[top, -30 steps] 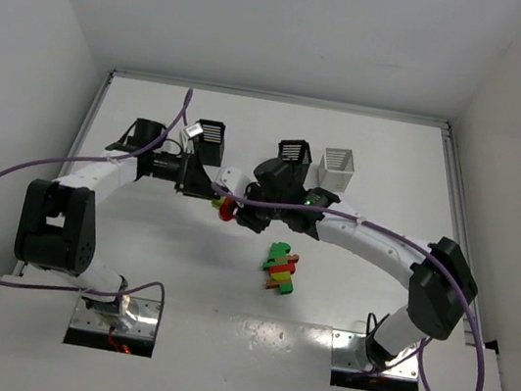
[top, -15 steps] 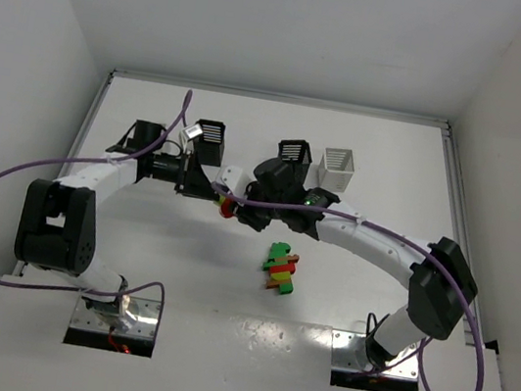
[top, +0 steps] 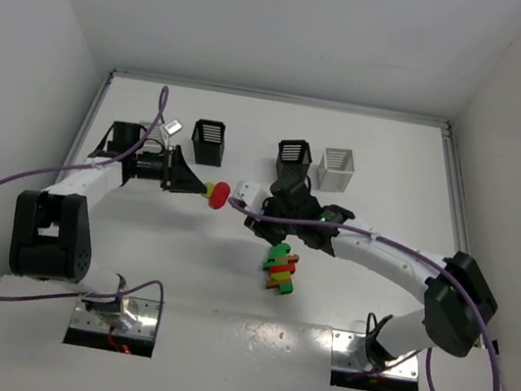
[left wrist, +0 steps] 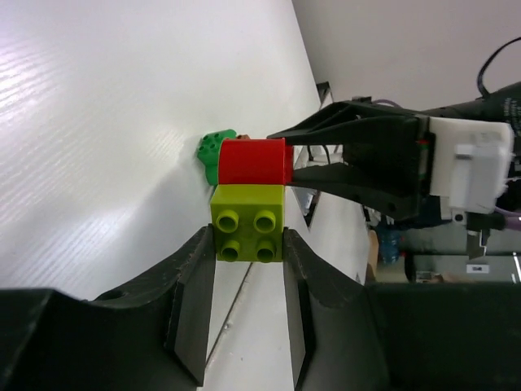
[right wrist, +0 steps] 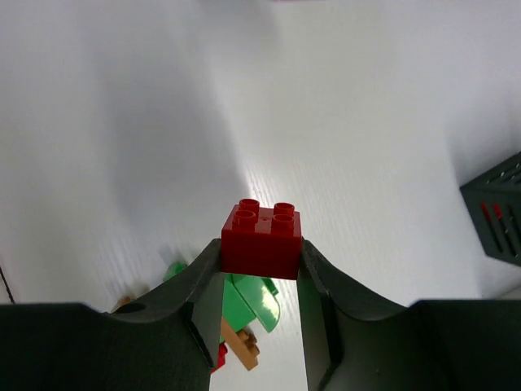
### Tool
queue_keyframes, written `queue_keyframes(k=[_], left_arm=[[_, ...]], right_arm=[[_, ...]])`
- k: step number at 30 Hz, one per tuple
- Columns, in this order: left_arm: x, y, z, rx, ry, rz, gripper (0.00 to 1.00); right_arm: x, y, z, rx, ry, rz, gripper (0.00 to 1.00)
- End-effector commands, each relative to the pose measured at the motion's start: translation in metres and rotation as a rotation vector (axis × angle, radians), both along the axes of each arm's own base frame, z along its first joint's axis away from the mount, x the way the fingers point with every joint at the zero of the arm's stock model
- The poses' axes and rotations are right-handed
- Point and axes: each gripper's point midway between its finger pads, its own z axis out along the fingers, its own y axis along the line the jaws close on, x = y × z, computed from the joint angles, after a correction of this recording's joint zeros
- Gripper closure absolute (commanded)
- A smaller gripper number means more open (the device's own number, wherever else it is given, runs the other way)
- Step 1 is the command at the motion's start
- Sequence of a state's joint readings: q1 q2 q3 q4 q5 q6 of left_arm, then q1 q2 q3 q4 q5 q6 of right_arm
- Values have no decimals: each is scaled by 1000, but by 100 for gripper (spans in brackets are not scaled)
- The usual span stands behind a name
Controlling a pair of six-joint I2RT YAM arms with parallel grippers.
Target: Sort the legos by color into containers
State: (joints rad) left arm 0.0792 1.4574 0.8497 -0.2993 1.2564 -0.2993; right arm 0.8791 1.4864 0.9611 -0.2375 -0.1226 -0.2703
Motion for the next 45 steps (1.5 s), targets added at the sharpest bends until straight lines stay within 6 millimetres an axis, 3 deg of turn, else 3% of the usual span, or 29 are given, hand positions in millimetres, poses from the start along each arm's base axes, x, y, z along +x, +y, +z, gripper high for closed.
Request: queue_keyframes(k=[1, 5, 7, 10, 11, 12, 13, 15, 17, 18, 21, 22, 24, 25, 30, 34, 38, 45], left_arm=[[-3, -1, 14, -5, -83, -9, 98], [-5, -1, 14, 3, -90, -3, 98], [-5, 0, 18, 14, -110, 5, 98], [-5, 1, 15, 32, -112, 21, 98], [-6, 1, 18, 33, -124, 21, 98], [-5, 2, 19, 45, -143, 26, 99], [-3, 2, 17, 55, -142, 36, 99], [-6, 0, 20, 65, -174, 29, 99], [-4, 0, 21, 91, -192, 36, 99], [-1, 1, 25, 107, -222, 34, 99], [0, 0, 27, 125, -239, 24, 99], [-1, -3, 30, 124, -241, 15, 99], [3, -1, 34, 141, -275, 15, 99], [2, -1, 33, 143, -273, 12, 99], [5, -1, 37, 146, -283, 9, 99], [6, 0, 36, 153, -282, 15, 99], [7, 0, 33, 153, -273, 15, 99], [9, -2, 30, 158, -256, 10, 99]], right_arm=[[0, -11, 5, 5, -19, -21, 100], [13, -29, -2, -1, -17, -110, 100], [34, -38, 6, 2, -71, -183, 100], [77, -48, 39, 39, -149, -294, 100], [100, -52, 64, 79, -188, -349, 100], [109, -56, 60, 62, -167, -376, 100], [126, -55, 82, 98, -190, -405, 100], [148, -73, 84, 94, -152, -484, 100], [169, -74, 87, 116, -106, -507, 100], [174, -73, 93, 128, -92, -509, 100], [183, -67, 86, 147, -31, -512, 100], [187, -70, 75, 134, 3, -525, 100], [196, -74, 73, 145, 28, -544, 100], [192, -70, 67, 152, 67, -530, 100], [208, -75, 61, 166, 96, -547, 100], [214, -79, 53, 160, 118, -570, 89], [220, -80, 55, 169, 117, -573, 61], [231, -74, 65, 210, 117, -559, 59]])
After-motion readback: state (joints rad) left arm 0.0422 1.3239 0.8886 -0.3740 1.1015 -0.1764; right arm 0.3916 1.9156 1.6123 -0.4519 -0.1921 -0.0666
